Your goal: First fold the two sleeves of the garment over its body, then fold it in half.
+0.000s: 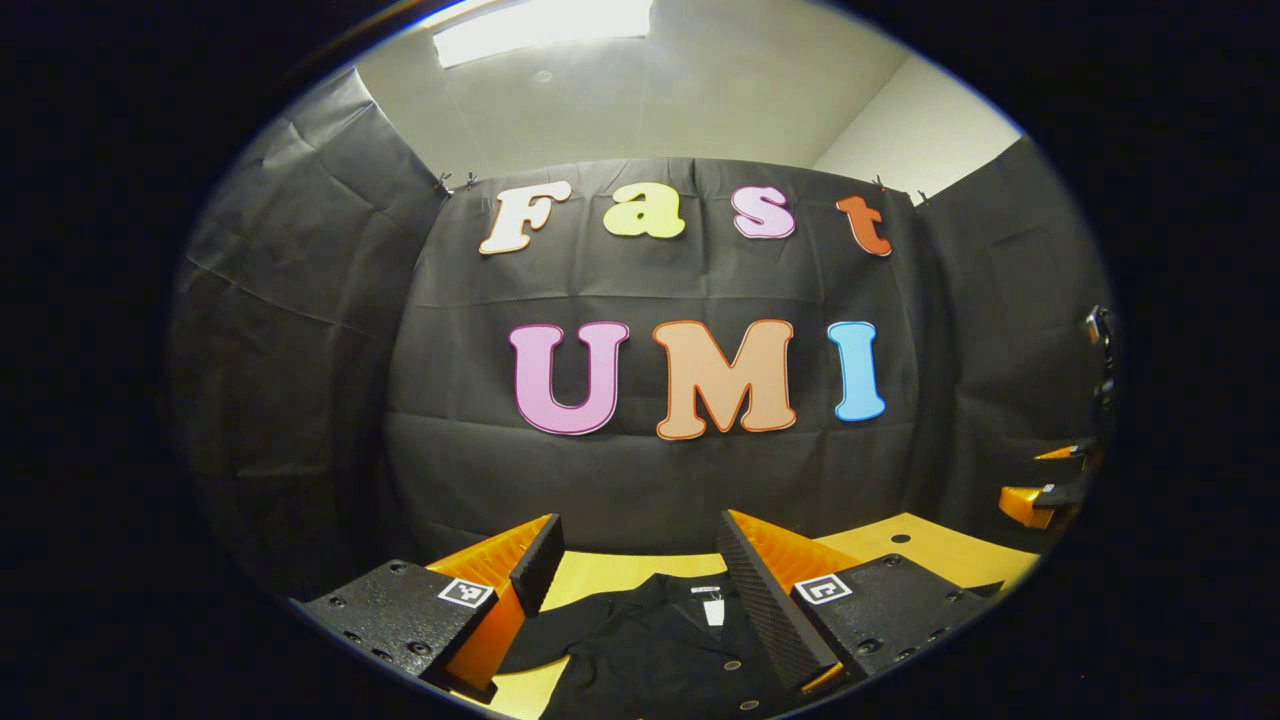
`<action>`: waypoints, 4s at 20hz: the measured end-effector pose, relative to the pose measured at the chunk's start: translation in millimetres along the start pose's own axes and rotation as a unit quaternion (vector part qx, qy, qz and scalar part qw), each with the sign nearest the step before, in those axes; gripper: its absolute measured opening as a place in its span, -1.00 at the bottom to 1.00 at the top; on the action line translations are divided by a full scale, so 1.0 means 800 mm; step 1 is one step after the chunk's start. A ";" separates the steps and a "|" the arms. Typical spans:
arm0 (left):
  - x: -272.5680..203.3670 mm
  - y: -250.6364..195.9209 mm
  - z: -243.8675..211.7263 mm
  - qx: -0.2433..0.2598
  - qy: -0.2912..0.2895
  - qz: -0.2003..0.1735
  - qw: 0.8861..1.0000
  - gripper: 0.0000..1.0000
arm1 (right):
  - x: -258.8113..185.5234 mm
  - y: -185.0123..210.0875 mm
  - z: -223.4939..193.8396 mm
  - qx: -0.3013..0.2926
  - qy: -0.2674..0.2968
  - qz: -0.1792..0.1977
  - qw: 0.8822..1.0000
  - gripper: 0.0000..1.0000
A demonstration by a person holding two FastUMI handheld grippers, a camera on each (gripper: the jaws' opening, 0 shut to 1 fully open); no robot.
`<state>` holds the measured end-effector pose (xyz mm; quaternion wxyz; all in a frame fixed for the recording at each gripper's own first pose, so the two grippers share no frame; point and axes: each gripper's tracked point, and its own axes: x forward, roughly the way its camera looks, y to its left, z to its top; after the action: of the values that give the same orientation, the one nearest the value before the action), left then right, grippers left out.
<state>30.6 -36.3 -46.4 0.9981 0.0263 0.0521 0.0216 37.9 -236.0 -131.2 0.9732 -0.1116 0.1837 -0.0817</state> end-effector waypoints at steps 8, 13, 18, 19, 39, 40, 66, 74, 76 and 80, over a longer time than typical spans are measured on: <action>0.017 -0.060 -0.005 0.017 0.009 -0.008 1.000 0.92 | 0.031 -0.067 -0.141 -0.026 0.127 0.012 0.992 0.96; 0.025 -0.093 -0.017 0.020 0.020 -0.008 1.000 0.87 | 0.046 -0.096 -0.224 -0.016 0.215 0.015 0.976 0.97; 0.027 -0.121 -0.025 0.023 0.027 -0.012 0.999 0.92 | 0.035 -0.125 -0.296 -0.024 0.275 0.019 0.961 0.99; 0.027 -0.126 -0.026 0.026 0.027 -0.013 0.999 0.87 | 0.034 -0.129 -0.307 -0.022 0.286 0.019 0.958 0.98; 0.026 -0.144 -0.040 0.035 0.024 -0.039 0.998 0.92 | 0.030 -0.106 -0.384 0.106 0.363 0.061 0.924 -0.24; 0.026 -0.131 -0.043 0.033 0.028 -0.033 0.999 0.93 | 0.030 -0.106 -0.377 0.122 0.363 0.046 0.923 -0.75; -0.042 0.183 -0.042 0.032 0.040 0.116 0.992 0.83 | 0.083 0.281 -0.024 0.070 0.177 0.235 0.953 -0.94; -0.075 0.270 -0.057 0.032 0.054 0.168 0.984 0.92 | 0.094 0.417 0.006 0.034 0.173 0.296 0.939 -0.95; -0.080 0.289 -0.063 0.030 0.059 0.180 0.981 0.92 | 0.101 0.451 0.006 0.026 0.174 0.308 0.935 -0.95; -0.093 0.325 -0.075 0.028 0.070 0.198 0.977 0.93 | 0.119 0.523 0.001 0.010 0.184 0.328 0.927 -0.95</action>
<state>-59.8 222.8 -84.0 0.9669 0.0621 0.1158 0.2189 175.1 147.4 -266.3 0.8958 -0.0185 0.3852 0.2210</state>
